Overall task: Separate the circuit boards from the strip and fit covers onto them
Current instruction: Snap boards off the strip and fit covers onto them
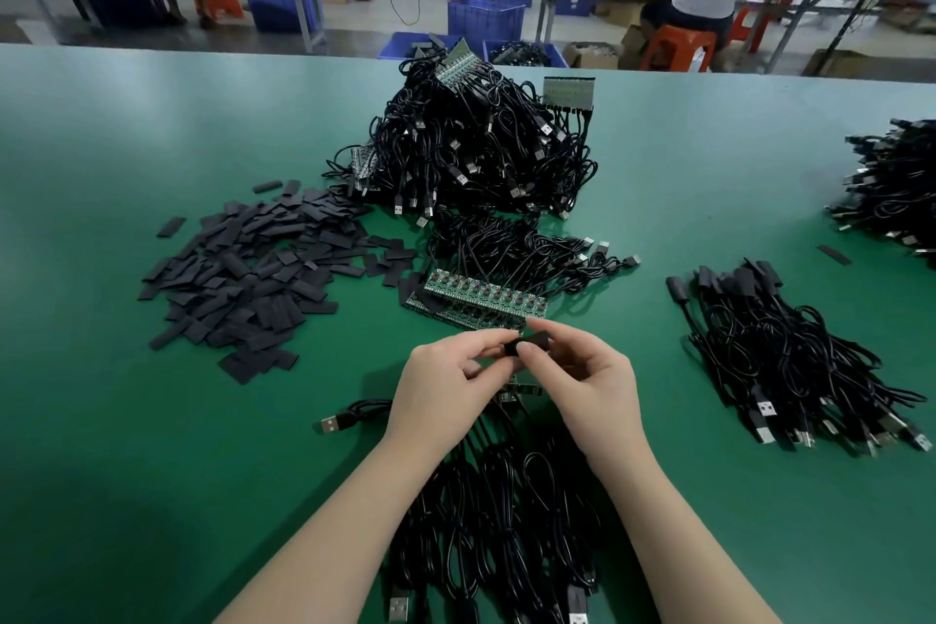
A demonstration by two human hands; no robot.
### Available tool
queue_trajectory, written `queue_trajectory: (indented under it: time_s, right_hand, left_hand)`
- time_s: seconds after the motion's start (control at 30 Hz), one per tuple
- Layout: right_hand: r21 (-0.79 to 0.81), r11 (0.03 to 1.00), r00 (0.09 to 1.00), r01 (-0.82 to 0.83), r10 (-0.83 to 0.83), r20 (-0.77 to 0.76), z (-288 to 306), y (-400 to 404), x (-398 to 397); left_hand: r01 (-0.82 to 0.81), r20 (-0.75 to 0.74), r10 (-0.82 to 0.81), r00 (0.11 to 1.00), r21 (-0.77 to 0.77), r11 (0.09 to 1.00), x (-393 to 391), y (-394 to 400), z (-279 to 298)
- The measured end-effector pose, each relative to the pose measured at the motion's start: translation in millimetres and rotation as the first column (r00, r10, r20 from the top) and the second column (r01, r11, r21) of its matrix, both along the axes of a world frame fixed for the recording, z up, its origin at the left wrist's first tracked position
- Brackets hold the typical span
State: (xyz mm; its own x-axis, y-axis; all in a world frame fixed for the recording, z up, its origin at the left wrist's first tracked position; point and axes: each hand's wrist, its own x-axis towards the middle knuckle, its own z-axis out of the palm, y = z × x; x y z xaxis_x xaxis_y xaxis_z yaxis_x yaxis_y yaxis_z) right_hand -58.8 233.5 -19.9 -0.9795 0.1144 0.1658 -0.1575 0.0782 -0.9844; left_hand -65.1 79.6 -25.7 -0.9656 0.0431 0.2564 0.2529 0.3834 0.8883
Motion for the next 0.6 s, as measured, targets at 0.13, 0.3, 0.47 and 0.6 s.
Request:
queue_trajectory:
  time_s: [0.13,0.3,0.47,0.6]
  right_hand:
    - [0.048,0.999,1.000,-0.005,0.005,-0.008,1.0,0.1,-0.1]
    - [0.103,0.995,0.999,-0.005,0.009,-0.042,1.9,3.8,-0.6]
    - [0.131,0.991,0.999,0.004,0.002,-0.045,3.4,4.2,-1.0]
    - [0.120,0.993,0.999,0.000,0.005,-0.046,3.3,3.6,0.3]
  left_hand:
    - [0.006,-0.010,-0.006,1.000,-0.006,1.000,0.0,-0.9,0.9]
    - [0.018,-0.020,-0.017,1.000,0.022,1.000,-0.3,-1.1,-0.1]
    - [0.035,-0.045,-0.034,0.998,0.010,0.999,0.0,0.4,3.6]
    - [0.044,-0.045,-0.044,0.998,-0.002,0.999,-0.9,1.0,3.0]
